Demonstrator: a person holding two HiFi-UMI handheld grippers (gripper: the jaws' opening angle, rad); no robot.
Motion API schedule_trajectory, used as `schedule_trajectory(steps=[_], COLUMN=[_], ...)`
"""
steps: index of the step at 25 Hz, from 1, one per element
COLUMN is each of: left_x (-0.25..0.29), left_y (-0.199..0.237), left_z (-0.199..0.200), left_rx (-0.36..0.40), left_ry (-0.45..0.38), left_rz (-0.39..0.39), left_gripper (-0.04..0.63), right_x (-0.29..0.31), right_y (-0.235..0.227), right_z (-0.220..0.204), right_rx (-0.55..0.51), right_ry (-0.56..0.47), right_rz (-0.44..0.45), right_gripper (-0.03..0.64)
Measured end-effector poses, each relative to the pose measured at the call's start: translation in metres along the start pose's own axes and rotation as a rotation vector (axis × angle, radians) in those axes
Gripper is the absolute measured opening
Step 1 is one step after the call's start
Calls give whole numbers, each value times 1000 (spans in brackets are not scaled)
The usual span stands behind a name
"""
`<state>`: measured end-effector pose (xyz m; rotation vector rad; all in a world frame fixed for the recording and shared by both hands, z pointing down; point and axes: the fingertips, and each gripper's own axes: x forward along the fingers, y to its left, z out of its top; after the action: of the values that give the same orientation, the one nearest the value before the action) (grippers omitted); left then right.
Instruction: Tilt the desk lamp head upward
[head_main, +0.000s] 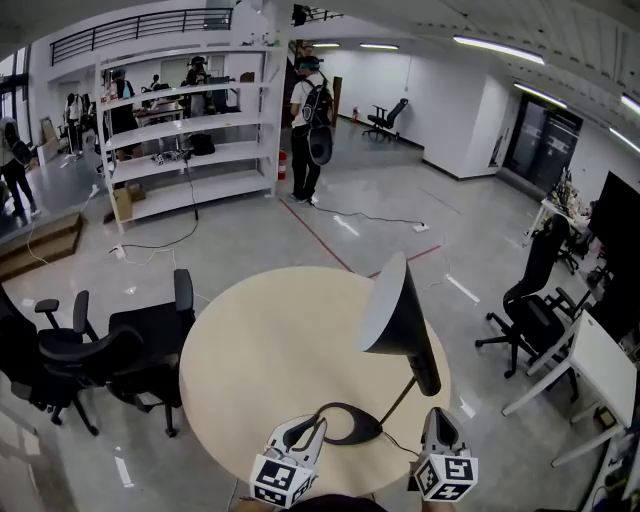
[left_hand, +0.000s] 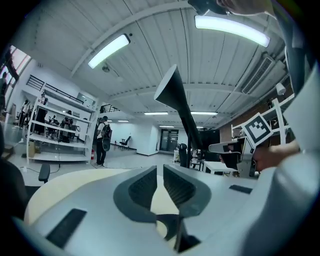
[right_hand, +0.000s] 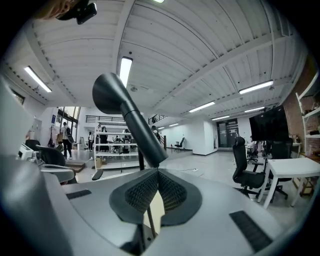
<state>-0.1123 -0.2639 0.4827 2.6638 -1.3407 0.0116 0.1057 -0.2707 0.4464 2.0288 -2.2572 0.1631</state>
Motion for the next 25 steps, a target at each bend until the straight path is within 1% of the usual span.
schedule_trajectory(steps=[7,13,15,18,22,25], left_x=[-15,-20,-24,-26,-26,-28], left_y=[-26,-75,-93,-129,-198,-247], left_z=[-34,-44,-42,-51,-58,-63], left_rx=[-20,-9,-7,9,30,47], left_ry=[40,46,58,62,69,74], left_rz=[-85,-114,-99,-71,-42,13], left_gripper=[87,87,87,87,87,71], right_x=[-40,-74,-84,-107,-150,-181], right_y=[43,32,26,9,-29,-61], right_z=[-49,-72,-72,-83,-97,-105], right_rx=[-23,-16,-13,-3,14,15], right_ry=[95,130,131,118,111,138], right_rz=[27,61,87,146,205,239], right_gripper=[11,11,11,11,11,9])
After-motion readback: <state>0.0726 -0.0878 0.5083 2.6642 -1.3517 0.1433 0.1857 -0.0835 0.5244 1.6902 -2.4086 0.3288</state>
